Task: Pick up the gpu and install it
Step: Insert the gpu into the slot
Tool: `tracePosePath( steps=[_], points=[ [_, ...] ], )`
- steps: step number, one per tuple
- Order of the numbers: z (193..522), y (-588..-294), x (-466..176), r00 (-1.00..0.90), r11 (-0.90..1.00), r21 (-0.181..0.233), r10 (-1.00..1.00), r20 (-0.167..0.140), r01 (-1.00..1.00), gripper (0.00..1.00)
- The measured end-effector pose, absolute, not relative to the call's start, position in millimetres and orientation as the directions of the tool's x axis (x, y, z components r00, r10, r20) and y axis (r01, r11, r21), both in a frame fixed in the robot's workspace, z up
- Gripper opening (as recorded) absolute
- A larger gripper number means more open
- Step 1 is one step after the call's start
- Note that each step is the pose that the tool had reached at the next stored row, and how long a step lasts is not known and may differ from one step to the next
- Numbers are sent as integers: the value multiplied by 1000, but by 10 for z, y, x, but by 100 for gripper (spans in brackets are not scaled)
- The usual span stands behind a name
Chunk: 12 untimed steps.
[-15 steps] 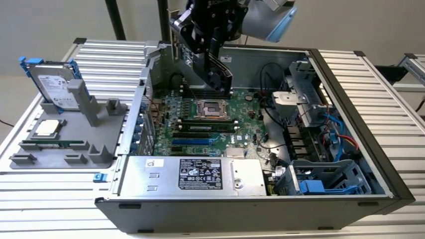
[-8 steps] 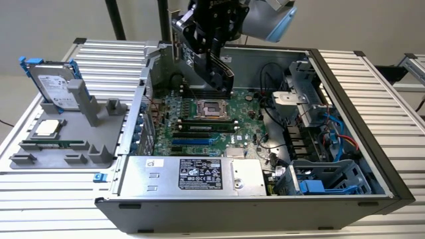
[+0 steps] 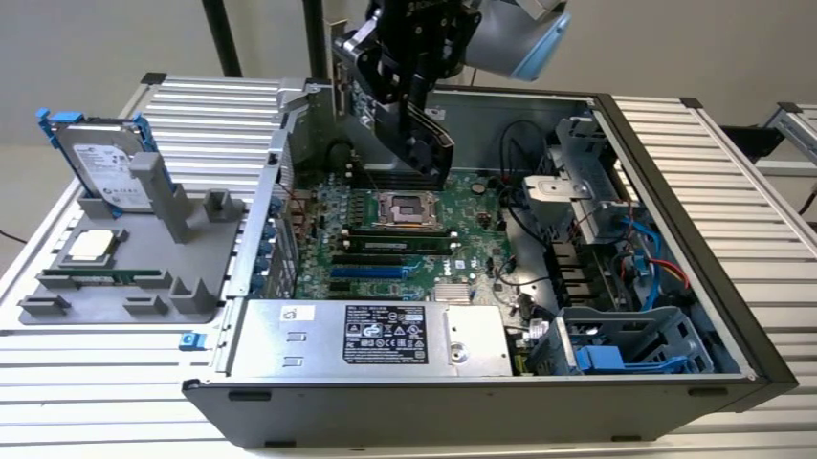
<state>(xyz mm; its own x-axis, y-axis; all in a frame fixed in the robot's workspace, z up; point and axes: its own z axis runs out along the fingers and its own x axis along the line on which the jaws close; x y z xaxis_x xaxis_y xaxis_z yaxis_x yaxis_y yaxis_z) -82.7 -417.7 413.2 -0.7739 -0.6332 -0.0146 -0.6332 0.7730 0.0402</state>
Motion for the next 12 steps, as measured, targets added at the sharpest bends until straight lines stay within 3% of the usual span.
tracePosePath(
  steps=[12],
  points=[
    [4132,-4177,-807,-744,743,40,-669,-15,-669,0]
  ],
)
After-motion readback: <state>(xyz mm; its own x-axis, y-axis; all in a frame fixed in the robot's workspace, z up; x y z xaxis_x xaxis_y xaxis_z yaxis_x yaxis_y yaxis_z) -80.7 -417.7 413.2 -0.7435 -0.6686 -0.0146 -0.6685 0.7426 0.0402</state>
